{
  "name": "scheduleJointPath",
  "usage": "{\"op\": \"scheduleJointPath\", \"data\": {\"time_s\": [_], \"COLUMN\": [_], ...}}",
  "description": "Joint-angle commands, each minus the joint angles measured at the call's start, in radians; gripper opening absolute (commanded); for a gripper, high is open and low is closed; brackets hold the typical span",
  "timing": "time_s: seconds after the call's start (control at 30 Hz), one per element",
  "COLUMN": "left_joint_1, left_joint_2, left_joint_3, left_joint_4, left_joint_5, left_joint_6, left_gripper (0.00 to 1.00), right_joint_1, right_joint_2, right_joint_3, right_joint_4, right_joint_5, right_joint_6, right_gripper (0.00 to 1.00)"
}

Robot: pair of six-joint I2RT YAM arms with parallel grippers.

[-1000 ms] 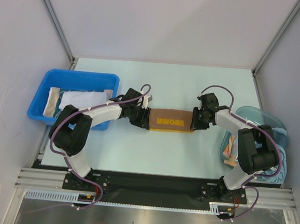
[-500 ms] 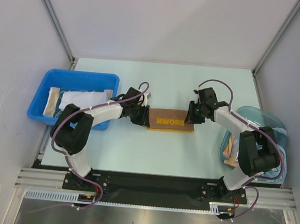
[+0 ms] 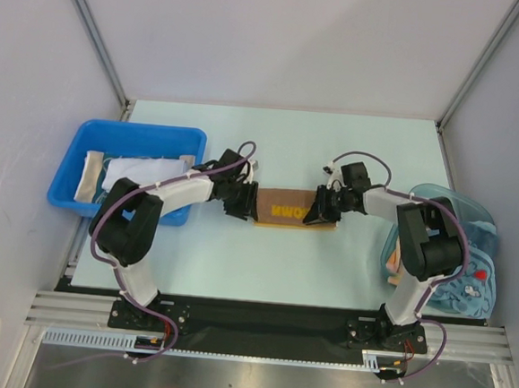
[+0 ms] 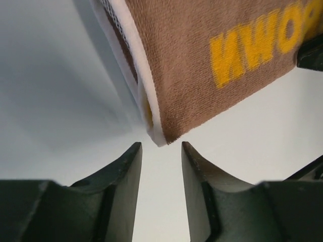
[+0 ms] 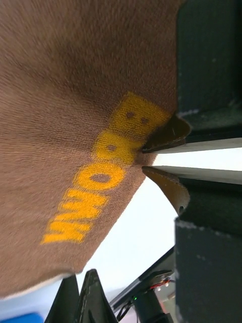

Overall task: Fold and stack the towels
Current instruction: Fold the towel, then neatly place the folded towel into the bin

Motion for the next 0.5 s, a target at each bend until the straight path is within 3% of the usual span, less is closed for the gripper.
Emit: {"op": "scheduleJointPath", "data": {"time_s": [0.0,0.2,0.47], "left_joint_1": [0.023,0.023,0.029], "left_joint_2": [-0.072,-0.044,0.144], "left_joint_3": [0.123,0.226,0.284], "left_joint_4": [-0.064,0.024,0.078], "left_joint_5": [-0.056,0.018,-0.01], "left_joint_6": [-0.011,0.008,0.035], "left_gripper": [0.45,0.44,0.41], "right_joint_1": [-0.036,-0.091,-0.17], "right_joint_2": [-0.047,-0.079,0.077], "right_joint_3": [0.032,0.088,0.13], "right_joint_4": [0.024,-0.016,0.044], "right_joint_5": [-0.079,-0.1,-0.045], "right_joint_6": [-0.04,-0.034,-0.063], "right_gripper": [0.22,0.24,0.25]}}
